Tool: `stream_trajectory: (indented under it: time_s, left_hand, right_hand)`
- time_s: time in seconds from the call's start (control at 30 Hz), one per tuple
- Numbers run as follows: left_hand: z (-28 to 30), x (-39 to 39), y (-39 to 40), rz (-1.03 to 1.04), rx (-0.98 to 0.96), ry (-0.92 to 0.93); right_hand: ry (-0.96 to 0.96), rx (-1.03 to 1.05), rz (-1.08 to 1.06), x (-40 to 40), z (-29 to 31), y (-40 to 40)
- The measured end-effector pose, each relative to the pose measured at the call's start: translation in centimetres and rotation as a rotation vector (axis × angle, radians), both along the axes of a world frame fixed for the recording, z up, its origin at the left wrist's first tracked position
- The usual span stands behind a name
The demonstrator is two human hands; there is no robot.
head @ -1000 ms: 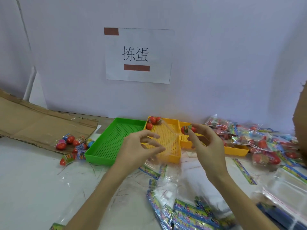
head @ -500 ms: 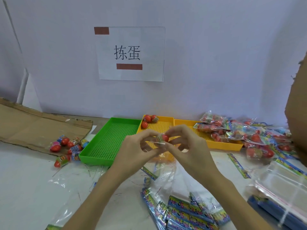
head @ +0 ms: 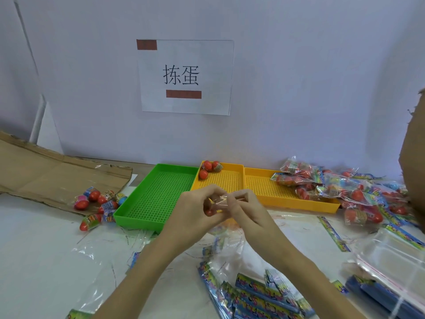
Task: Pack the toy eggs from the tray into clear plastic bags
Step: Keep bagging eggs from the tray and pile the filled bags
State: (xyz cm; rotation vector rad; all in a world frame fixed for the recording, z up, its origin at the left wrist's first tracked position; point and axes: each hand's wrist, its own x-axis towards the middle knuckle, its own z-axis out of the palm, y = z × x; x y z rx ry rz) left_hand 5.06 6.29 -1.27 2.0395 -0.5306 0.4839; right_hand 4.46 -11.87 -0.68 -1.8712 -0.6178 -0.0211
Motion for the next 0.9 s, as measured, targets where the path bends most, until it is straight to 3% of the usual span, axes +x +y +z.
stream_trajectory:
  time_s: [0.1, 0.23, 0.37, 0.53, 0.73, 0.9]
  left_hand:
    - [0.0, 0.3, 0.4, 0.054, -0.022, 0.024]
    - [0.3, 0.9, 1.7, 0.233, -0.193, 0.123]
    - [0.3, 1.4, 2.7, 0.343, -0.521, 0.253]
    - [0.7, 1.8, 3.4, 0.299, -0.847, 0.452]
    - [0.9, 2.0, 3.5, 0.189, -0.950, 0.534]
    - [0.5, 2.2, 3.0, 0.226, -0.887, 0.390]
  right_hand:
    - [-0.017, 0.089, 0.011, -0.3, 0.7, 0.2]
    - [-0.132, 0.150, -0.153, 1.0, 1.1, -0.4]
    - [-0.146, -0.072, -0.229, 3.7, 0.2, 0.6]
    - [-0.229, -0.378, -0.209, 8.6, -0.1, 3.2]
    - [-0.213, -0.700, -0.187, 14.3, 0.2, 7.3]
    - [-0.360, -0.722, -0.335, 16.3, -2.0, 9.0]
